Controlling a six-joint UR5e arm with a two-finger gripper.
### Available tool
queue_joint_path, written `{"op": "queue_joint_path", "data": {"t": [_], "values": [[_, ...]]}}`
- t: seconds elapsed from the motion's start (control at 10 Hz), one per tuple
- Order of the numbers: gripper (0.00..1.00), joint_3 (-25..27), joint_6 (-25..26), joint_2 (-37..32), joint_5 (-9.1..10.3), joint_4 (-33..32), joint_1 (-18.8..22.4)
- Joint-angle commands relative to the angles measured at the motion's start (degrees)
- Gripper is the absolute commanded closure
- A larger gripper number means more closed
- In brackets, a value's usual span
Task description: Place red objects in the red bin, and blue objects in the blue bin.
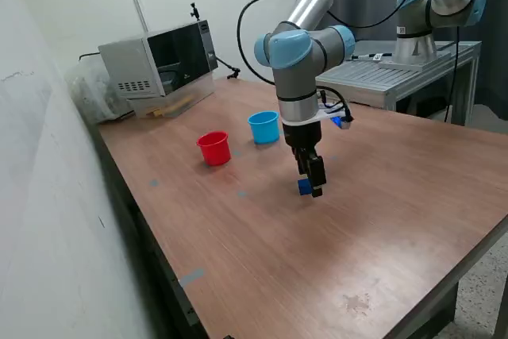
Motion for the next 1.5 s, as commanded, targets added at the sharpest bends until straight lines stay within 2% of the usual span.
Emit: {"op": "queue_joint_path", "data": {"t": [0.0,0.5,0.6,1.1,1.4], "values": [[0.00,-0.20,0.03,0.09,0.36,-0.06,-1.51],[0.00,-0.03,0.03,0.18,0.37,-0.06,-1.96],[1.00,-0.03,0.03,0.18,0.37,-0.06,-1.70],[1.00,-0.03,-0.05,0.18,1.60,-0.41,-1.17],[1.00,-0.29,-1.19,-2.26,0.98,-1.82,-1.96]]}}
